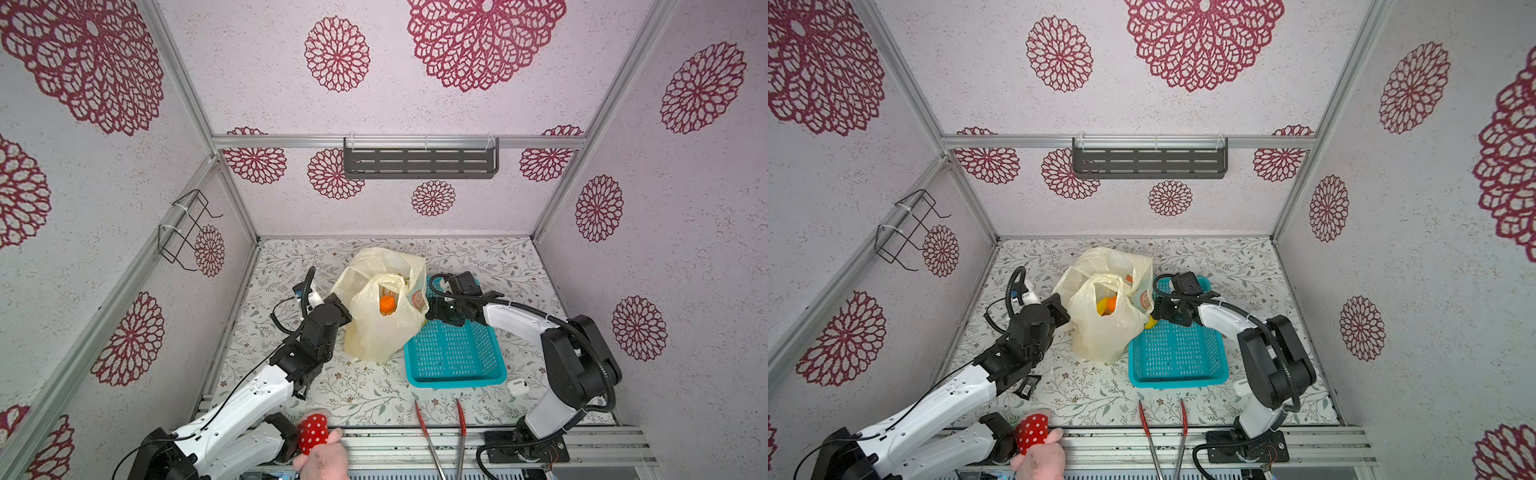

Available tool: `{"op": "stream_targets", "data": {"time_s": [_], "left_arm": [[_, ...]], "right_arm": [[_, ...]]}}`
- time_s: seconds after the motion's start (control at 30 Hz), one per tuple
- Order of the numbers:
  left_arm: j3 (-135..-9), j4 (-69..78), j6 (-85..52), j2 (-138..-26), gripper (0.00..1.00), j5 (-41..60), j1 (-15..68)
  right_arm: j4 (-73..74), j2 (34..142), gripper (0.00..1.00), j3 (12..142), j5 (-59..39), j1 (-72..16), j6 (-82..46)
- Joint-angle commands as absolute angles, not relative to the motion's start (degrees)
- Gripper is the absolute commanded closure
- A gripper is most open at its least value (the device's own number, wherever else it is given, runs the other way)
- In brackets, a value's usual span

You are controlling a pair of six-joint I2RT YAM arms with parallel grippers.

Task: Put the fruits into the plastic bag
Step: 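Grasp the yellow-green elongated fruit in the basket with the right gripper, then carry the yellow-green fruit into the bag and open the right gripper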

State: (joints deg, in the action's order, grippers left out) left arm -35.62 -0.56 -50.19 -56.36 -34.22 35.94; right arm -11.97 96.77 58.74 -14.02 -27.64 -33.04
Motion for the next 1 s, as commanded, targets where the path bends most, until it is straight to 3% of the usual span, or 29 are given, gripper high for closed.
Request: {"op": "stream_targets", "data": {"time_s": [0.0,0.27,0.5,0.57,0.77,0.97], "left_arm": [[-34.92,-1.78,-51.17,-54.86,1.00,-35.55,35.77],[-34.63,-1.94,-51.42,-54.90,1.00,-35.63,35.84],[-34.55,-2.10,-51.76,-54.84,1.00,-35.33,35.77],[-34.45,-2.20,-51.62,-54.76,1.00,-35.16,35.79],[-34.67,-2.11,-51.33,-55.19,1.00,-35.49,35.78],[-34.81,-1.99,-51.27,-55.55,1.00,-35.47,35.78]], "right_arm": [[-10.04,97.47,0.21,61.76,-15.74,-28.59,-32.86],[-11.77,103.87,0.23,65.72,-12.49,-30.72,-32.50],[-15.31,105.42,0.35,67.35,-6.42,-31.25,-30.97],[-16.11,105.37,0.40,67.33,-5.67,-31.17,-30.17],[-15.47,102.98,0.67,64.95,-4.20,-30.51,-30.09],[-12.94,93.97,0.74,60.16,-1.41,-27.73,-30.67]]}}
